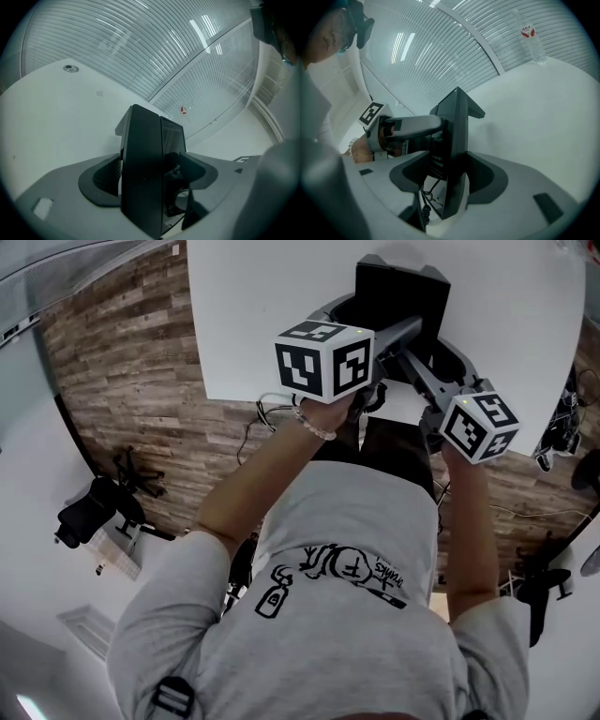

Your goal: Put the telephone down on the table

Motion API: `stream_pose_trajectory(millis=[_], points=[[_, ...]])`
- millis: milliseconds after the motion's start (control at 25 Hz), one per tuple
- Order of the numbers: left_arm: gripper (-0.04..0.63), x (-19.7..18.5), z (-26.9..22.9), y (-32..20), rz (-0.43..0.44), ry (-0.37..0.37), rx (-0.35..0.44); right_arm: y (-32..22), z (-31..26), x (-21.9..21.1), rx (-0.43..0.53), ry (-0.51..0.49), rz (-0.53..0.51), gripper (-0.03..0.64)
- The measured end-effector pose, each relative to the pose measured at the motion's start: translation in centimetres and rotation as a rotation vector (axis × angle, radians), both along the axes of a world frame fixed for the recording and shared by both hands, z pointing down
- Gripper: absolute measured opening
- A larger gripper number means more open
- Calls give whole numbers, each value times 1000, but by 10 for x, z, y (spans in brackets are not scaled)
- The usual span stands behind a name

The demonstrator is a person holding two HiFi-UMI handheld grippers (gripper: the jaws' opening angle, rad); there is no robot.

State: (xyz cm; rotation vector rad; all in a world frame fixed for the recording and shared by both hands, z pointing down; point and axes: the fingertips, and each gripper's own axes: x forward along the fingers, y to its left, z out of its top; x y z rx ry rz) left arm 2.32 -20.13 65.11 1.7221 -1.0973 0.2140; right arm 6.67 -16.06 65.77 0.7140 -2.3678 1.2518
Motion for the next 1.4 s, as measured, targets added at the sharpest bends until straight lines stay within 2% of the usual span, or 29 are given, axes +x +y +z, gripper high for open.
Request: stream_pose_trajectory(millis=[280,1000,1240,1400], points=[[365,-4,13,-7,0,0,-16,-7,13,-4,-18,4,-2,229],[365,-5,24,-12,10,-53,24,-13,30,-6,-37,-8,-19,230],[365,-5,22,-13,9,-43,34,-14,28,-7,-39,28,-19,230],[365,-16,13,-13,-10,-99,58,-21,20,3,2,90,11,230]])
